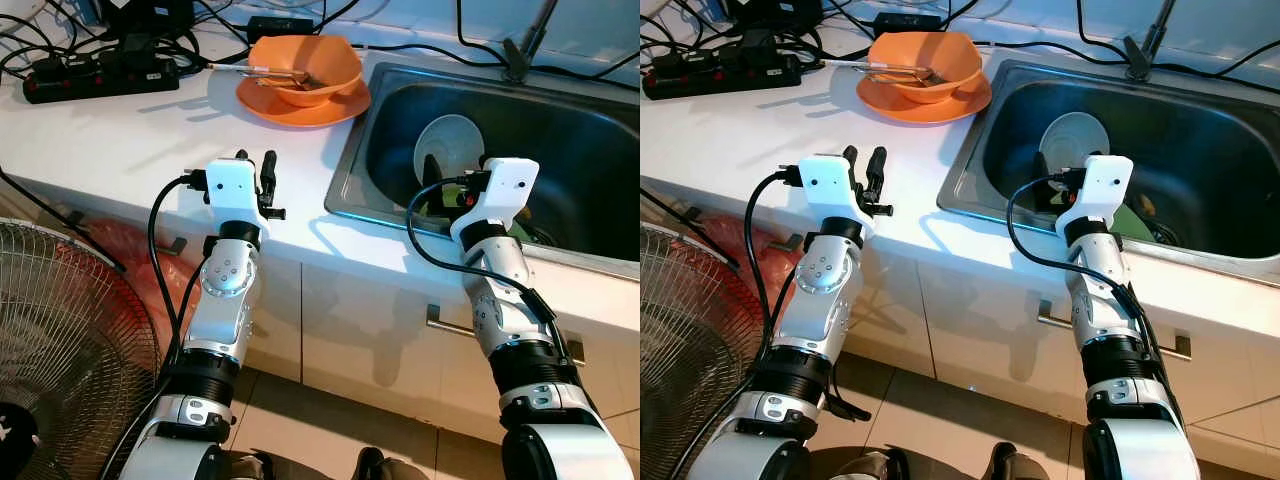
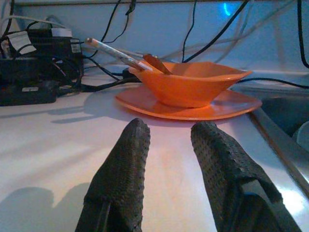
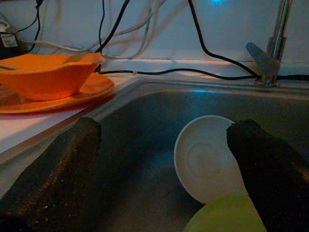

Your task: Kitchen organization

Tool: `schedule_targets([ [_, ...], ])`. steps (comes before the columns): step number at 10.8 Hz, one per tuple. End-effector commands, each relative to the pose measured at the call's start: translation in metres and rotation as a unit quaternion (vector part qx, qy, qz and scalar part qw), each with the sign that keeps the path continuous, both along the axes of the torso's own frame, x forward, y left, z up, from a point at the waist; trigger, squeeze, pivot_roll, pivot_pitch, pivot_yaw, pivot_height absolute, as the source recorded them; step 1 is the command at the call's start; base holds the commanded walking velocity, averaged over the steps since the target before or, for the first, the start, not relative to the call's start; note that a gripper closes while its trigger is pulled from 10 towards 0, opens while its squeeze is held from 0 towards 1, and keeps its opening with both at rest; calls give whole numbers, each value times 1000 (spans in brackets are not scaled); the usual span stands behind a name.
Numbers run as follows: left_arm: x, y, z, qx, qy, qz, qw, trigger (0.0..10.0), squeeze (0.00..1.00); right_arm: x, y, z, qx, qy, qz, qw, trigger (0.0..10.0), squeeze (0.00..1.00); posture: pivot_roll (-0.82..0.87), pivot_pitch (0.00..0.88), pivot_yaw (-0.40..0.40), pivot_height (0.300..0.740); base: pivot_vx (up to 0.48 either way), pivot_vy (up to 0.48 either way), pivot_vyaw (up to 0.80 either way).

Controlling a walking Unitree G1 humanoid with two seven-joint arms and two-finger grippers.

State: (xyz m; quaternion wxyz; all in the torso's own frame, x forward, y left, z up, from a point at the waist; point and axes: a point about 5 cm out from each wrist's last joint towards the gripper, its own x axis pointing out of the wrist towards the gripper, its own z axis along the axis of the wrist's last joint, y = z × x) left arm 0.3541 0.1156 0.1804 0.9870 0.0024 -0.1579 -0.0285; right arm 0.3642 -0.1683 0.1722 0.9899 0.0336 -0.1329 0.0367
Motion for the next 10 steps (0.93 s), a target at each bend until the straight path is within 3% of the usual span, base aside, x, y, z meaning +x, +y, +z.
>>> schedule_targets([
  [1, 2, -1, 2, 6, -2, 1, 1000, 10000, 0, -2, 4, -13, -1, 23, 8, 1000, 10000, 0, 45, 143, 13, 740, 0, 0, 0],
  [4, 2, 0, 1, 7, -1, 2, 1000, 10000, 0, -2, 3, -13, 1, 23, 6, 1000, 10000, 0, 47, 141, 16, 740, 0, 0, 0],
  [8, 2, -1, 0, 8, 1, 0, 1000, 10000, 0, -2, 2, -14, 9, 27, 1, 1000, 10000, 0, 45, 142, 15, 740, 274, 0, 0],
  [10, 2, -2, 0, 8, 1, 0, 1000, 10000, 0, -2, 3, -14, 3, 30, 3, 1000, 10000, 0, 45, 142, 15, 740, 281, 0, -613],
])
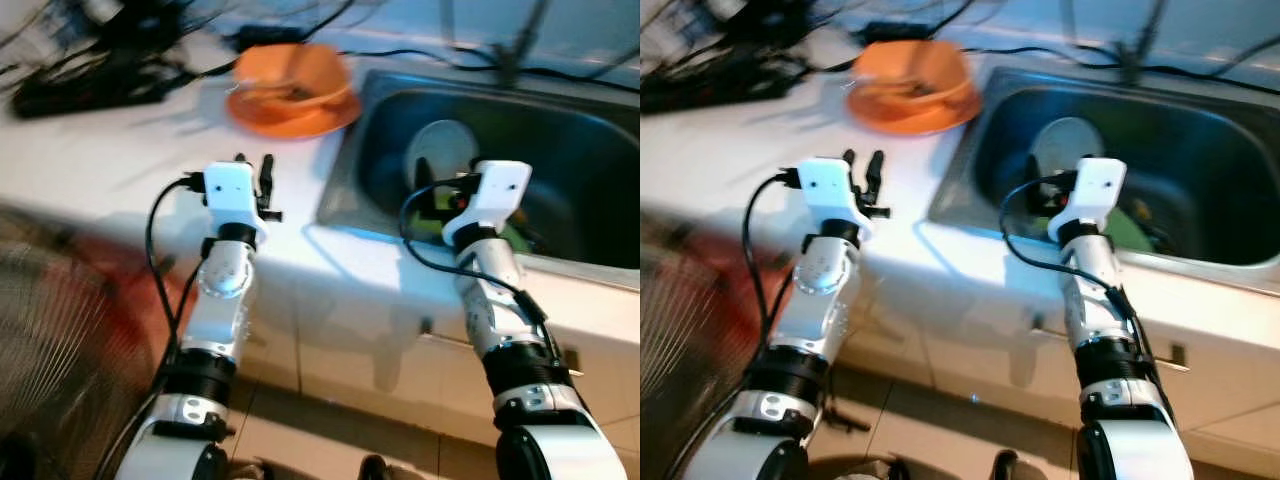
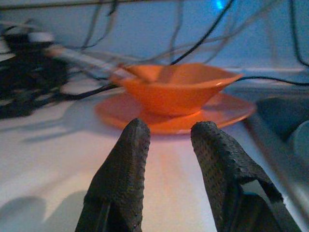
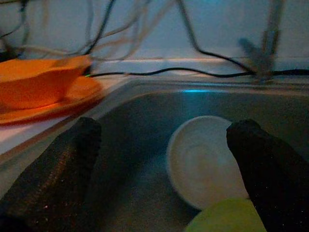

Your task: Kitchen organization

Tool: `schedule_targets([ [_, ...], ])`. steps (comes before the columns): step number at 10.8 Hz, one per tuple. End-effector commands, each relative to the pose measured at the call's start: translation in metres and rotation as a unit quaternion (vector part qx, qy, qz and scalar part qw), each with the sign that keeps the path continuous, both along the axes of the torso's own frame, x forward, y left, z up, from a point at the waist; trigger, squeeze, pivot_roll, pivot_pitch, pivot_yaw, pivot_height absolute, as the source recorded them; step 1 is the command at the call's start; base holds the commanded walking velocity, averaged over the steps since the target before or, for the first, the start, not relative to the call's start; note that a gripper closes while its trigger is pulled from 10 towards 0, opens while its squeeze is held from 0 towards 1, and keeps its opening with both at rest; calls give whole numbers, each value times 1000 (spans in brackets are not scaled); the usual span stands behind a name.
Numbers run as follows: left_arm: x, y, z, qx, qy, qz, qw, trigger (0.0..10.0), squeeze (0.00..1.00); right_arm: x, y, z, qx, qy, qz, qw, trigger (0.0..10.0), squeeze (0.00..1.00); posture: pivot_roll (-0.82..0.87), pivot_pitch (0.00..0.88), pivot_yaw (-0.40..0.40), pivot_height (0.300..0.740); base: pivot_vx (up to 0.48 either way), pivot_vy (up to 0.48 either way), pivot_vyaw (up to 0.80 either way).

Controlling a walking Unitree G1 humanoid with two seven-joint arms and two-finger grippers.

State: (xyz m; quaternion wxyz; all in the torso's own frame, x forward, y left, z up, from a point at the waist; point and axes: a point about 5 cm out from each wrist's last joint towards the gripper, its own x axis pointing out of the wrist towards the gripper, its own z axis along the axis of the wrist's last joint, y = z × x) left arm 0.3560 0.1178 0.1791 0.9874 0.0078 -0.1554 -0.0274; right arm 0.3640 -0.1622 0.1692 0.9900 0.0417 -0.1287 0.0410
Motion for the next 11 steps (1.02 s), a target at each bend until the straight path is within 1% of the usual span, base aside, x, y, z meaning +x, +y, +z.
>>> schedule_targets([
  [1, 0, -3, 1, 2, -1, -1, 1000, 10000, 0, -2, -1, -10, -6, 19, 1, 1000, 10000, 0, 45, 142, 15, 740, 281, 0, 0],
  [10, 0, -5, 0, 1, -3, -1, 1000, 10000, 0, -3, 0, -11, -6, 19, 4, 1000, 10000, 0, 48, 146, 12, 740, 280, 0, 0],
  [11, -1, -4, 8, 4, -17, -2, 1000, 10000, 0, -2, -3, 4, 1, -10, 2, 1000, 10000, 0, 48, 146, 12, 740, 285, 0, 0],
])
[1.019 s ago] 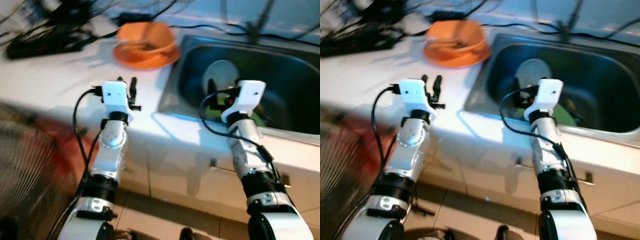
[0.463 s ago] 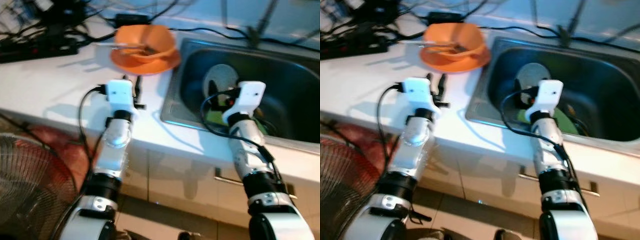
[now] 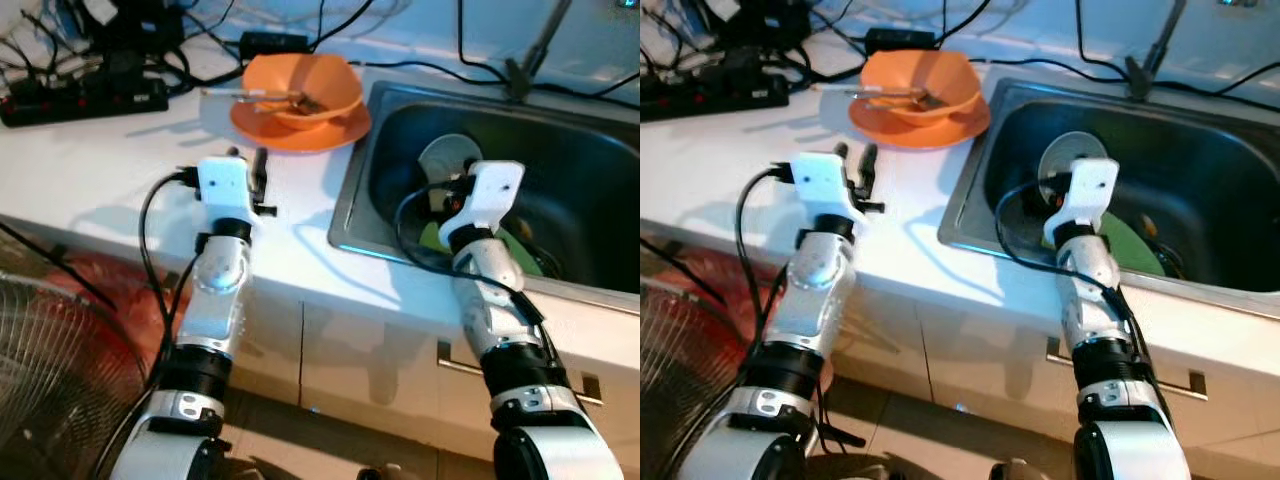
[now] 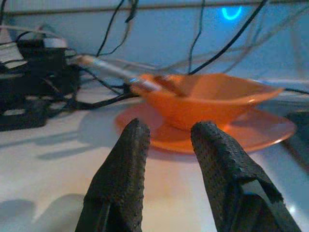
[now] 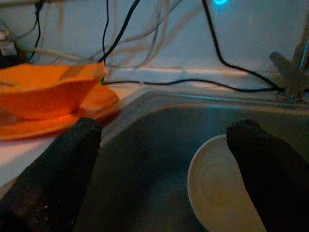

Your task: Kitchen organization

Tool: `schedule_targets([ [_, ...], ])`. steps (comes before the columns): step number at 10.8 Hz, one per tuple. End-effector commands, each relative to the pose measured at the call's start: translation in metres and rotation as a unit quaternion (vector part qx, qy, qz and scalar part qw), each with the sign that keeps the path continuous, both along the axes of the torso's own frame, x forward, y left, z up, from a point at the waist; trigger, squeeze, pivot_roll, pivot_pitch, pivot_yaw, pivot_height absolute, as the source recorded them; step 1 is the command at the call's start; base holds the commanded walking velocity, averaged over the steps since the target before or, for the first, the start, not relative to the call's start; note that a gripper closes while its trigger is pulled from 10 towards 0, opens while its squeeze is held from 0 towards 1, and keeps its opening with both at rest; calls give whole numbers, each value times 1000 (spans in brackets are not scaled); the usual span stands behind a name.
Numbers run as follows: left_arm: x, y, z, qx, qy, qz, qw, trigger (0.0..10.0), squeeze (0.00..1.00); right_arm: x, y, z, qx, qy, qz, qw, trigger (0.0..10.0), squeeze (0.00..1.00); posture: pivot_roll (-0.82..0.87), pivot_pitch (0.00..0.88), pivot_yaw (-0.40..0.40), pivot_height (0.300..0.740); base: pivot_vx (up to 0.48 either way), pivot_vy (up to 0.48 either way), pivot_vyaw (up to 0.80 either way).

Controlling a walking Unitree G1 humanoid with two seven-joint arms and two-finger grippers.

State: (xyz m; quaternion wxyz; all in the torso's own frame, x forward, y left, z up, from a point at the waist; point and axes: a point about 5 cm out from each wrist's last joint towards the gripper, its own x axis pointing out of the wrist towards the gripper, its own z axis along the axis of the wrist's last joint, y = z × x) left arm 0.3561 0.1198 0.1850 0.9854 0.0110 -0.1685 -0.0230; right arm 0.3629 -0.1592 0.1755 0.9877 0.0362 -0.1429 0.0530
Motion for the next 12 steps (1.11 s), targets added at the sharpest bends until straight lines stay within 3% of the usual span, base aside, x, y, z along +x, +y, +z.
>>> schedule_targets([
  [1, -1, -6, 5, 1, -9, -5, 1000, 10000, 0, -1, -4, 5, 1, -10, -4, 1000, 10000, 0, 48, 146, 12, 740, 285, 0, 0],
  [4, -3, -3, 17, 1, -32, 0, 1000, 10000, 0, -1, -1, 21, -12, -41, 3, 999, 10000, 0, 51, 146, 9, 740, 282, 0, 0],
  [9, -4, -6, 14, 1, -25, -4, 1000, 10000, 0, -2, -1, 16, -5, -25, 6, 1000, 10000, 0, 48, 146, 8, 740, 286, 0, 0],
  [12, -10, -19, 15, 6, -39, -45, 998, 10000, 0, -3, 3, 14, -4, -26, 13, 1000, 10000, 0, 50, 146, 9, 740, 0, 0, 0],
])
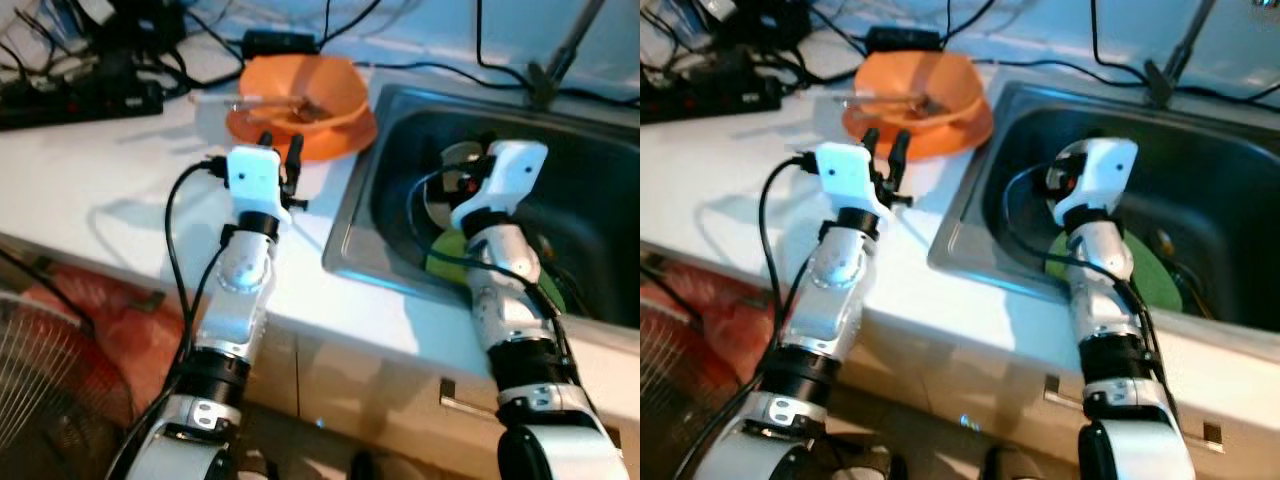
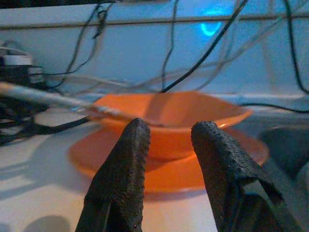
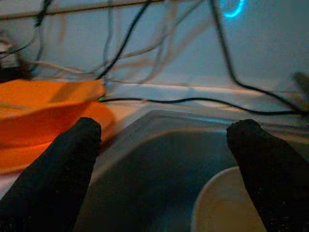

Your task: Kitchen organization

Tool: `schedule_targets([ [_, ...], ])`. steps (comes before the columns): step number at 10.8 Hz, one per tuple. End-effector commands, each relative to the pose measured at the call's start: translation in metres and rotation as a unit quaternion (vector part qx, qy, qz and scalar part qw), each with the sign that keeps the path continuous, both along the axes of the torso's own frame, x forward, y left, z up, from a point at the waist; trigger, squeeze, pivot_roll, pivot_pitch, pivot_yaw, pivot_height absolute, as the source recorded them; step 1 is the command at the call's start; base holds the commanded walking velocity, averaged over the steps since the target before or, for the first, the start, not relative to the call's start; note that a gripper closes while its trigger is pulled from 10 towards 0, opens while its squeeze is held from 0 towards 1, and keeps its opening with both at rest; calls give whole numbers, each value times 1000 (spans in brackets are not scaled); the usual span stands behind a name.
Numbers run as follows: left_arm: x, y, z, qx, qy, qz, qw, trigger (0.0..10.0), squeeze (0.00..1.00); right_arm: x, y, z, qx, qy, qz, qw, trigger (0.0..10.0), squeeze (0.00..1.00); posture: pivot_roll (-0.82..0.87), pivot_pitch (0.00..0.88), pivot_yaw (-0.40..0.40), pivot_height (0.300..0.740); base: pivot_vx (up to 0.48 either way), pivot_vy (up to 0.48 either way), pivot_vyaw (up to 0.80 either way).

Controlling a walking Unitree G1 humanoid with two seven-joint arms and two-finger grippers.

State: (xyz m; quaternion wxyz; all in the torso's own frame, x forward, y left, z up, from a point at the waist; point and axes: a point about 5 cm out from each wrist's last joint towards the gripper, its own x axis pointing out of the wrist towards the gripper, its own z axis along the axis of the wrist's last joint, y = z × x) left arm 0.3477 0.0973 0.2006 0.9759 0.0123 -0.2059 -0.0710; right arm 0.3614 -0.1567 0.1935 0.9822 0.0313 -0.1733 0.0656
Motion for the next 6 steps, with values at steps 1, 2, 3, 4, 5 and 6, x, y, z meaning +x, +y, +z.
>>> schedule_targets([
  [1, -2, 3, -1, -3, 1, 1, 1000, 10000, 0, -1, 0, -4, 1, 7, 1, 1000, 10000, 0, 49, 145, 10, 740, 0, 0, 0],
  [2, -3, 1, -3, -3, 4, -3, 1000, 10000, 0, -1, 0, -4, 1, 8, 1, 1000, 10000, 0, 49, 145, 10, 740, 0, 0, 0],
  [3, -4, 0, -5, -1, 8, -7, 1000, 10000, 0, -1, 0, -5, 1, 9, 1, 1000, 10000, 0, 49, 145, 10, 740, 0, 0, 0],
  [4, -5, -2, -7, 3, 16, -13, 1000, 10000, 0, -1, 1, -5, 1, 9, 3, 1000, 10000, 0, 51, 146, 10, 740, 0, 0, 0],
  [5, -4, -2, -8, 2, 18, -13, 1000, 10000, 0, -2, 1, -6, 1, 11, 3, 1000, 10000, 0, 50, 147, 9, 740, 0, 0, 0],
  [6, -3, -1, -10, -1, 26, -10, 1000, 10000, 0, -2, 1, -7, 0, 13, 3, 1000, 10000, 0, 49, 148, 10, 740, 0, 0, 0],
])
